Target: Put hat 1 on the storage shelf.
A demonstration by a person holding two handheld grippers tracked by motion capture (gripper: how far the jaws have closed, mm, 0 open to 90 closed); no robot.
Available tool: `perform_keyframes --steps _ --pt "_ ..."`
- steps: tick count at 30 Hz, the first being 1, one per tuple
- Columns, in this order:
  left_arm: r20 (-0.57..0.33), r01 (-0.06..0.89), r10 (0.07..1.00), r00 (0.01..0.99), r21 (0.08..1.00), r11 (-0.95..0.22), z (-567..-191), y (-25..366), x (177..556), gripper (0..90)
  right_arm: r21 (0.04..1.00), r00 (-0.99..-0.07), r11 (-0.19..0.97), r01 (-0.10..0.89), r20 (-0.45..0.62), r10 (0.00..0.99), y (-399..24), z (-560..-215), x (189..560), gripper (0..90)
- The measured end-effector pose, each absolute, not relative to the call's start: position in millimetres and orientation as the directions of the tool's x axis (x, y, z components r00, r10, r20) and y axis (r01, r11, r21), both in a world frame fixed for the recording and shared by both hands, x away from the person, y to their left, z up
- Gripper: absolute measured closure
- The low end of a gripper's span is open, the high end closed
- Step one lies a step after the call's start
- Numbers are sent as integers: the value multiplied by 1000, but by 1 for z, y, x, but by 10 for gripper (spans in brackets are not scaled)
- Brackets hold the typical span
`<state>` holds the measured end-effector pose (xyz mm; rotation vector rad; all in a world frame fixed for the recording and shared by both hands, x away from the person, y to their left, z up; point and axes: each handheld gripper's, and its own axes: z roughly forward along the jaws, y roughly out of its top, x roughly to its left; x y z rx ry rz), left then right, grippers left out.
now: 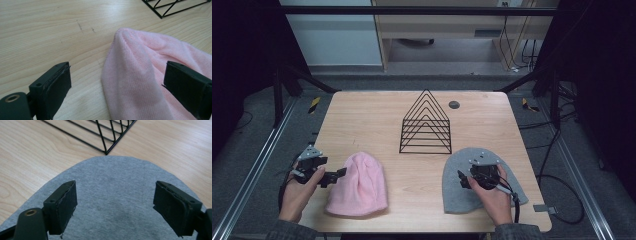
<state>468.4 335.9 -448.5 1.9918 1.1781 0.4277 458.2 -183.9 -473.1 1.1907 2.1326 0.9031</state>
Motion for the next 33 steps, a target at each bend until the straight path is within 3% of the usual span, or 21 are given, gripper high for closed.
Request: perform_keyframes --steps 6,13,19,26,33 --pt "-102 575 837 538 770 -275 -441 325 466 73 807 -470 349 476 -103 877 -190 -469 458 219" --pt "-4 509 828 561 790 -341 -408 304 475 111 809 -476 358 466 -112 872 -194 -470 452 222" --pt "16 519 816 578 764 -383 -385 303 496 118 818 -459 344 461 -112 881 -195 -465 445 208" --pt "-48 577 806 590 723 -380 -380 318 512 147 786 -456 351 509 -99 884 -193 -470 451 179" --pt "-56 598 787 614 684 -418 -386 318 517 163 768 -466 358 531 -89 880 -189 -471 453 191"
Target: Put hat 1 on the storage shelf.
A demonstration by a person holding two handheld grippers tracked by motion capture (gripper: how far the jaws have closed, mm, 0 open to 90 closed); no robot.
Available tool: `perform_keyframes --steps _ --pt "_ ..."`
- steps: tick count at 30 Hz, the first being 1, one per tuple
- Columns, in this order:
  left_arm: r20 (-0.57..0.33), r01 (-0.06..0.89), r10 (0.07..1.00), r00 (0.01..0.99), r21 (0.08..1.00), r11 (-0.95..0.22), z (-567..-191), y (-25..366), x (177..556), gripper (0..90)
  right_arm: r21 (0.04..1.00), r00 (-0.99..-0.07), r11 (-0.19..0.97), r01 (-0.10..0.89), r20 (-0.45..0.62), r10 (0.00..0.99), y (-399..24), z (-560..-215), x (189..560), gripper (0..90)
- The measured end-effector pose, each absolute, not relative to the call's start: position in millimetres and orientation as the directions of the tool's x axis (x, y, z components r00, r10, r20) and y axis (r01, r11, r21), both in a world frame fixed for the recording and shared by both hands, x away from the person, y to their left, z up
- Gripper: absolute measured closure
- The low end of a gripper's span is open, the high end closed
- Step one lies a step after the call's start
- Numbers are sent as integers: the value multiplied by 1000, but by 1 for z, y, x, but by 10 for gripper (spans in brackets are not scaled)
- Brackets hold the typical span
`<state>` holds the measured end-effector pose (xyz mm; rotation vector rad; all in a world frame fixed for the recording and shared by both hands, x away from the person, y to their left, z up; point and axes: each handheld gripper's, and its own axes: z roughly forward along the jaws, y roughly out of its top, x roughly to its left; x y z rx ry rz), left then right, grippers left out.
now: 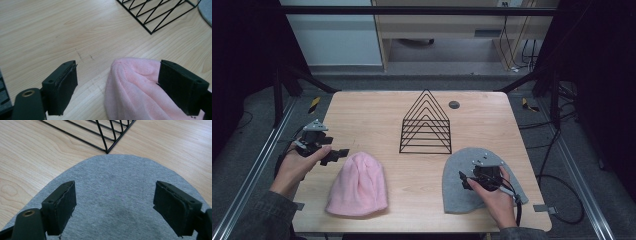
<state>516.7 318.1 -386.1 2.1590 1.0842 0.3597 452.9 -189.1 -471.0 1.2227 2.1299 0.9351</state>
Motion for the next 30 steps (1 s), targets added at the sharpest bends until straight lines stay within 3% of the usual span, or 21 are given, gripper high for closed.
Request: perform_keyframes --steps 8,30 --pt "-67 612 760 646 640 -464 -404 303 532 221 775 -462 339 534 -68 884 -193 -469 452 277" --pt "-76 662 781 620 585 -469 -457 285 540 359 753 -467 351 557 -66 882 -191 -473 454 257"
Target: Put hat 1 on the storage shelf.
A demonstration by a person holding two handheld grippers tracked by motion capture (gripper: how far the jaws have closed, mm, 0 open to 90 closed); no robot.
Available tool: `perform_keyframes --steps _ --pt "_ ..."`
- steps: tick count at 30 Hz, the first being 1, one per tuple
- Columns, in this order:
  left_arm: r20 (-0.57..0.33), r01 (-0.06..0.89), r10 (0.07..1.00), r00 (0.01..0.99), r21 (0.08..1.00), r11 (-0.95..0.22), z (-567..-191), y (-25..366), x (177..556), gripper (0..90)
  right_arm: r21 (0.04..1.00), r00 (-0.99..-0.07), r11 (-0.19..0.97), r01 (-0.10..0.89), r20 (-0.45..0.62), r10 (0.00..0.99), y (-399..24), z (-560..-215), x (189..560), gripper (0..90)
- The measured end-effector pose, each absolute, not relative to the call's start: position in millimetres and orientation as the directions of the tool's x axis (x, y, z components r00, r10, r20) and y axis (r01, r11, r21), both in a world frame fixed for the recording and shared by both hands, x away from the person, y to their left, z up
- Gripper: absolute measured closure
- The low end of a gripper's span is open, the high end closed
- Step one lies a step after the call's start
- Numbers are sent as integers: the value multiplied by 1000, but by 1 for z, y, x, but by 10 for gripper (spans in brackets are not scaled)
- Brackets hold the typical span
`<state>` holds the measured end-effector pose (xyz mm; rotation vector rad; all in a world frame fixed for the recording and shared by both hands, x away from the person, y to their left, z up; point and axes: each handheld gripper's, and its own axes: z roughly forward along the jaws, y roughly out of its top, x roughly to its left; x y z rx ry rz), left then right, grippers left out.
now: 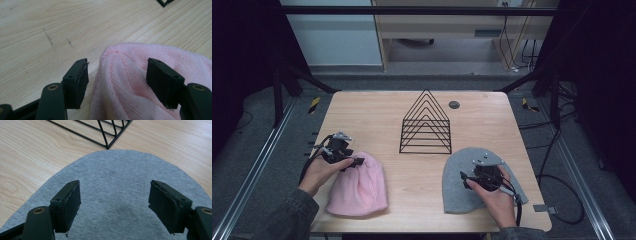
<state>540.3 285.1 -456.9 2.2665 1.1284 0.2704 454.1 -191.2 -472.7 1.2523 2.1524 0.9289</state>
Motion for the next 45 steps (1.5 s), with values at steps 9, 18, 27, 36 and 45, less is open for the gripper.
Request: perform_keyframes --steps 9,18,27,36,45 --pt "-93 671 772 629 565 -479 -465 281 538 492 753 -469 354 555 -69 881 -192 -472 454 249" --pt "-53 625 761 647 609 -488 -457 279 528 732 754 -463 353 554 -74 884 -193 -471 453 247" --pt "27 514 748 663 711 -481 -423 268 504 746 760 -464 349 548 -71 883 -193 -470 452 265" --pt "47 457 729 683 751 -477 -403 262 490 755 759 -465 350 548 -71 883 -193 -470 451 275" --pt "40 429 713 700 775 -465 -384 261 482 758 769 -471 340 541 -57 880 -191 -469 449 313"
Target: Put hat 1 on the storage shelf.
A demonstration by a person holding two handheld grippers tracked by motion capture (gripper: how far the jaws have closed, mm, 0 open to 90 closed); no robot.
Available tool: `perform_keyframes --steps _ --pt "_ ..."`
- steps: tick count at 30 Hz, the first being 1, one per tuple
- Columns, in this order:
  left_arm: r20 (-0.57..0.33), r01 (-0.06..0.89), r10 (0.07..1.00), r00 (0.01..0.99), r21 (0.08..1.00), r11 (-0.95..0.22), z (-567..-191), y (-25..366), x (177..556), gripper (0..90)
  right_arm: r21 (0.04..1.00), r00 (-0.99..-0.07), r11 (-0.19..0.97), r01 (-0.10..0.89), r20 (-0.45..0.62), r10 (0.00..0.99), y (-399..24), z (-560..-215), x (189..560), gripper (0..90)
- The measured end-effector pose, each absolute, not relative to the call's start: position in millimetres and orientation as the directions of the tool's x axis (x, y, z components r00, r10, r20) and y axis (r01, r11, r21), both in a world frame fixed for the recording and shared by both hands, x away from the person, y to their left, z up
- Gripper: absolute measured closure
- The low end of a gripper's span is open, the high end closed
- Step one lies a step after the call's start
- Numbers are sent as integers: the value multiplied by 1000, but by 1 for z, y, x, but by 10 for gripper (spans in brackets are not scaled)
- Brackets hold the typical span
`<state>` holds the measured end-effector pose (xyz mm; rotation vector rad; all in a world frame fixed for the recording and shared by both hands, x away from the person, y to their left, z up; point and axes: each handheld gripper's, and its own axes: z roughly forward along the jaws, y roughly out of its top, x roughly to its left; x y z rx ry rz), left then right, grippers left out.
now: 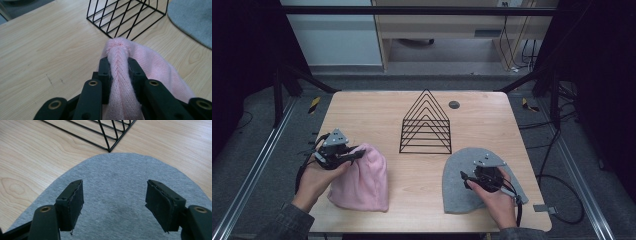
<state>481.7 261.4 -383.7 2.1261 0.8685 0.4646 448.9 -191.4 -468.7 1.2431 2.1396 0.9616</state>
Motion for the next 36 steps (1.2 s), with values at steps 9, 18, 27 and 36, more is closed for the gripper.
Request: perform_keyframes --steps 9,18,27,36 --pt "62 380 703 709 806 -454 -364 258 472 763 774 -482 341 534 -53 875 -188 -468 446 335" --pt "74 333 694 716 838 -433 -345 258 469 764 799 -503 317 512 -20 864 -185 -465 445 338" --pt "73 325 684 726 840 -435 -333 253 474 764 798 -509 319 512 -16 860 -184 -465 445 355" --pt "72 305 679 730 855 -418 -314 246 485 763 797 -548 390 462 -89 832 -172 -451 444 387"
